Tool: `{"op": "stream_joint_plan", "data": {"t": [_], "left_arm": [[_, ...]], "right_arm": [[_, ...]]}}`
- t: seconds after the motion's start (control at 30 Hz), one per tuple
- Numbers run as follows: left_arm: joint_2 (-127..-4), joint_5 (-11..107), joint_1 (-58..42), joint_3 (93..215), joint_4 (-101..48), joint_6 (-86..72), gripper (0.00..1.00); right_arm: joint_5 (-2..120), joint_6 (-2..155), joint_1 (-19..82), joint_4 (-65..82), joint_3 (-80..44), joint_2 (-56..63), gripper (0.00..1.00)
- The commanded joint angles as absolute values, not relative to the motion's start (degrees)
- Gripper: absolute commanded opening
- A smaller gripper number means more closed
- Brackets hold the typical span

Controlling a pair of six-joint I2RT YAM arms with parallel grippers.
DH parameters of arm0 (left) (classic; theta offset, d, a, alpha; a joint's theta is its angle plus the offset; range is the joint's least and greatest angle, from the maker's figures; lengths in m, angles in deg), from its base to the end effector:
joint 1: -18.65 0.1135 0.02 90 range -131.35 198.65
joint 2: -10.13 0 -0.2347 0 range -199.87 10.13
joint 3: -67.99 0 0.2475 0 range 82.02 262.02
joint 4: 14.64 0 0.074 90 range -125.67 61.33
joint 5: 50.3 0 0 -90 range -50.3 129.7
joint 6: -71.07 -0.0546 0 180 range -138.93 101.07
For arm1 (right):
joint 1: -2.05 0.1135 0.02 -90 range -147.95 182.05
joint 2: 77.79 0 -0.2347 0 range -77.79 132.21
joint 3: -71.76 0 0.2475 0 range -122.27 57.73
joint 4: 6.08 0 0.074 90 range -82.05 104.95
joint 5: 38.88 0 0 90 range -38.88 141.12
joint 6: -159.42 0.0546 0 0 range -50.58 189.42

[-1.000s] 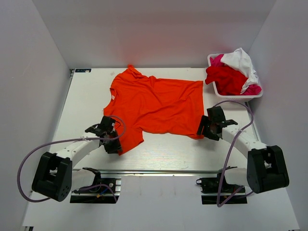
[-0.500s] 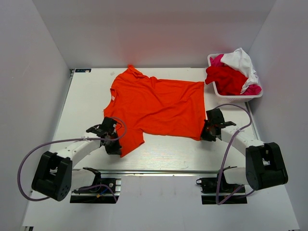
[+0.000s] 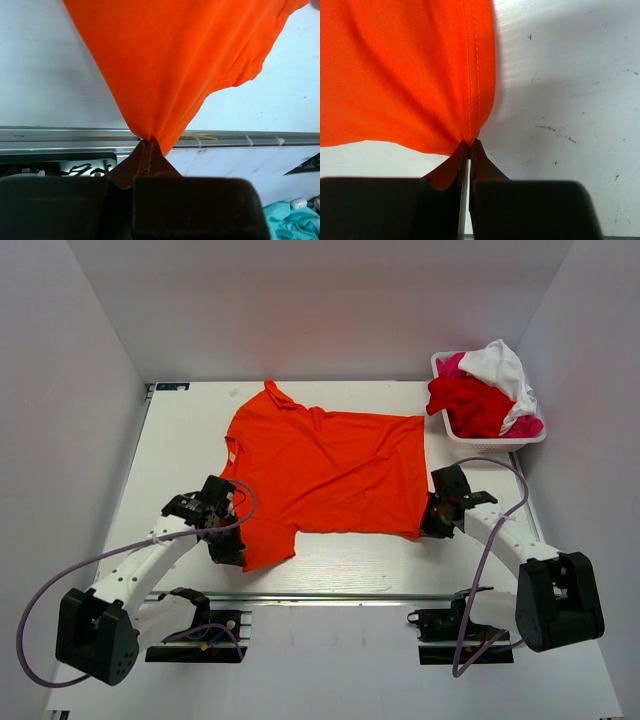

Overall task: Fold and stack the t-shirts
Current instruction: Grap the side of the flattened tshirt closest away from the robot with both arms, then fold the flattened tshirt in 1/3 of the way

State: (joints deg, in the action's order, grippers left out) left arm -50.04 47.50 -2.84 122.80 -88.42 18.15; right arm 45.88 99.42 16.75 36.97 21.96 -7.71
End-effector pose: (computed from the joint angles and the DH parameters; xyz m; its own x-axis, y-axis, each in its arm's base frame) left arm 0.1590 -0.0706 0.1682 -0.9622 -0.2631 -0.0700 -0.2424 0.9449 -0.2199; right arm 0.2236 0.0535 0.1337 -0.8551 0.2904 -0.4295 0.2477 0.9566 0.1537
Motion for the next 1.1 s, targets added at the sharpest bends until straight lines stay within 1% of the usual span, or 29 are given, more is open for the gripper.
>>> {"op": "stream_joint_plan", "data": {"t": [0.0, 0.17, 0.3, 0.47, 0.67, 0.73, 0.77, 0.83, 0.87, 0.97, 1.07], "left_arm": [[-50.96, 50.68, -3.06, 122.54, -86.79, 16.84, 0.00], [-52.19, 51.48, -3.06, 127.62, -79.58, 14.39, 0.00], [-55.08, 52.01, -3.06, 133.68, -73.51, 10.70, 0.00], [-58.60, 53.24, -3.06, 137.82, -68.49, 8.76, 0.00], [-65.63, 49.82, -2.19, 145.47, -66.20, 8.14, 0.00], [-67.03, 46.58, -2.18, 148.53, -66.20, 8.14, 0.00], [-68.78, 42.99, -2.18, 149.95, -67.77, 8.14, 0.00], [-70.11, 41.38, -2.18, 153.11, -67.78, 8.14, 0.00], [-70.64, 38.68, -2.18, 153.82, -68.31, 8.14, 0.00], [-71.26, 36.55, -1.65, 155.15, -66.65, 8.14, 0.00], [-70.73, 37.32, -1.65, 153.84, -59.72, 4.90, 0.00]], "right_arm": [[48.38, 99.13, 16.64, 37.93, 22.92, -8.62, 0.00], [48.30, 98.17, 16.73, 35.90, 21.09, -6.52, 0.00], [48.04, 96.50, 16.73, 35.64, 15.82, -4.06, 0.00], [47.17, 95.61, 16.55, 35.81, 10.71, -2.13, 0.00], [46.55, 94.83, 16.64, 35.73, 5.18, 0.51, 0.00], [45.76, 94.39, 16.64, 35.90, 3.33, 2.27, 0.00], [44.88, 94.39, 16.55, 35.99, 1.50, 2.62, 0.00], [44.35, 94.12, 16.55, 36.69, 0.43, 4.38, 0.00], [44.26, 94.12, 16.38, 36.60, -1.05, 4.82, 0.00], [43.56, 93.33, 16.38, 36.96, -2.99, 7.19, 0.00], [41.98, 92.81, 16.38, 37.31, -5.01, 8.69, 0.00]]}}
